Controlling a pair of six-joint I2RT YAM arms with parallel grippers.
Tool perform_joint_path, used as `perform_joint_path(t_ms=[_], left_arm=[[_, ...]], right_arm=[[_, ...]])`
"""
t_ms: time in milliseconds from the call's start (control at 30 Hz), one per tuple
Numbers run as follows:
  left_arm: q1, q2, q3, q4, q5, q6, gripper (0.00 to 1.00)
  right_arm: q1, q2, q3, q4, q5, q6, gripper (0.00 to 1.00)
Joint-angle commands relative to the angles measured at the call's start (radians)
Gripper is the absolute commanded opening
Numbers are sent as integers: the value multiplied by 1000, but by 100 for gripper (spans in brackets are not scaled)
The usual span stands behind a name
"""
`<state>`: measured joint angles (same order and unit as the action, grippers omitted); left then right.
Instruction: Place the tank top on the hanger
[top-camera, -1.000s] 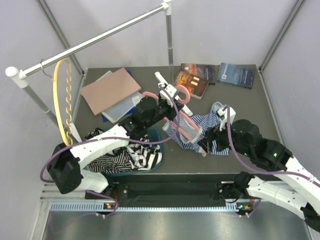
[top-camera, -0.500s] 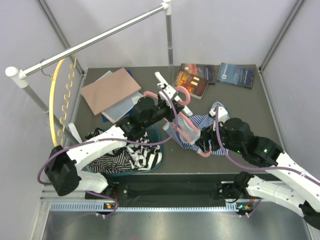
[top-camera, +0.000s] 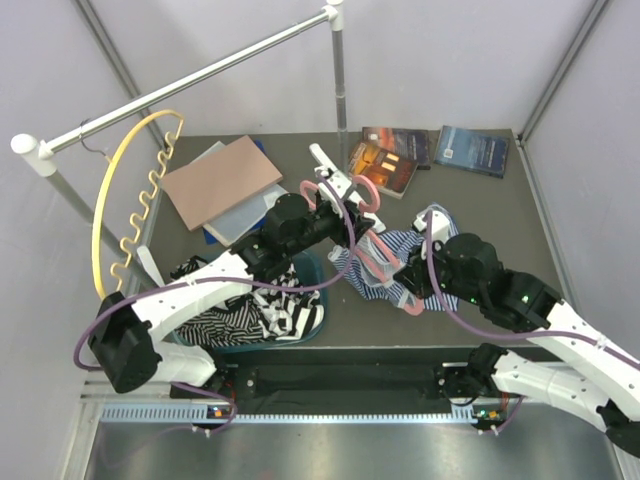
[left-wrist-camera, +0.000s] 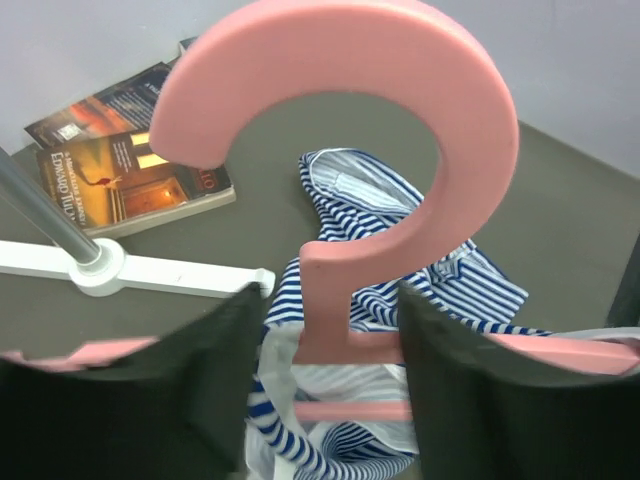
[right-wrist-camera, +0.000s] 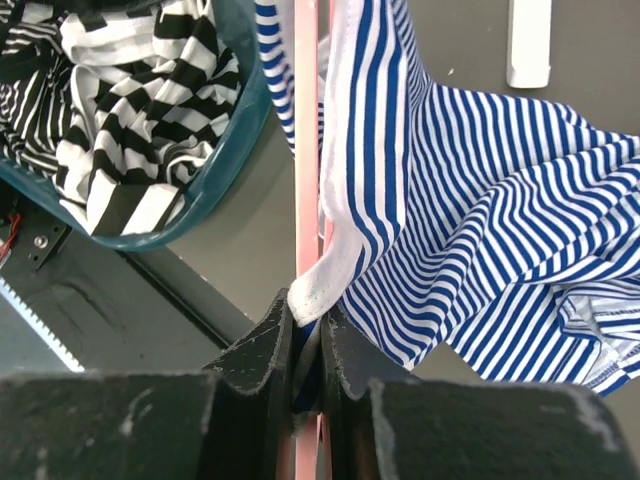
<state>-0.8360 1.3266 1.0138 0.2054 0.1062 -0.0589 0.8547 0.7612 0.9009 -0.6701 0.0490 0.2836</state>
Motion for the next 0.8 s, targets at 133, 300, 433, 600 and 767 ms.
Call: perform_joint_path(t_ms=[133,300,433,600,767], left_arm=[[2,-75,35,-3,0,-39,98],[2,-132,10,-66,-81,-39,99],[2,-211,-58,-83,-200,-55,99],[2,-312,-110,-147,-226,-88,99],[2,-394,-142,-201,-229,-101,99]], right_arm=[[-8,-25,13,128,57,0,0],[-8,18,65,150,63,-27,0],[-8,84,160,152,60,-67,0],[-9,179,298,144,68,-121,0],[-11,305,492,155,63,-175,0]])
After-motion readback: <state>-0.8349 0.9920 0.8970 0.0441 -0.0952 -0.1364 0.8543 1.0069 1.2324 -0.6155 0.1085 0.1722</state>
